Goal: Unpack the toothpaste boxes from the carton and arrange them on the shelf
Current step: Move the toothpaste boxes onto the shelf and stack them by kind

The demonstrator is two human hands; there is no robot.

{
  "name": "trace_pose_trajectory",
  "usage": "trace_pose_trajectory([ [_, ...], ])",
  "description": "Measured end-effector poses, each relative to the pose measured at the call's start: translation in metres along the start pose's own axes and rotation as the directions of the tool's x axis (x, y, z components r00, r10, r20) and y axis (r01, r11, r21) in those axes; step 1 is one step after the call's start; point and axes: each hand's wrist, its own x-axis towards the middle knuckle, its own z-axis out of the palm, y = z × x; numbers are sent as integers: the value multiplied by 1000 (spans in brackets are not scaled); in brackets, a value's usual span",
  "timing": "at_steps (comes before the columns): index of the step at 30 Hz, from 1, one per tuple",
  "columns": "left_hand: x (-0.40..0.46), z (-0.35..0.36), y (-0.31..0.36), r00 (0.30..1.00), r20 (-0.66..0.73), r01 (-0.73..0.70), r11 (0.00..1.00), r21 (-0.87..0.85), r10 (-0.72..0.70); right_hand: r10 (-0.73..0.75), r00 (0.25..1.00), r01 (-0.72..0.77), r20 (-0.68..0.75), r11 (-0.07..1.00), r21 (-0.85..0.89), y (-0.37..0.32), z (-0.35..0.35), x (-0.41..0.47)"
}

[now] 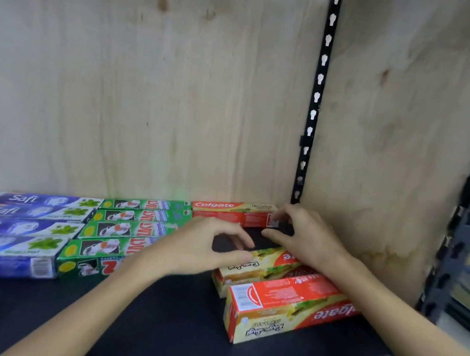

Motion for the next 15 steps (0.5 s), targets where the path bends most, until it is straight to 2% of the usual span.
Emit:
trace_pose_trajectory([
  [3,-2,1,3,999,49,3,1000,8,-4,-10,999,8,53,999,46,-2,-13,-11],
  [6,-4,2,3,999,39,9,998,70,-12,-18,996,11,90,996,86,0,-23,-16],
  [11,-2,4,0,1000,19,14,990,137,-17,-14,1000,10,19,986,167,-1,-18,-24],
  [15,3,4,-10,999,-53,15,953,303,1,44,998,-30,-43,958,284,-4,-19,-26],
])
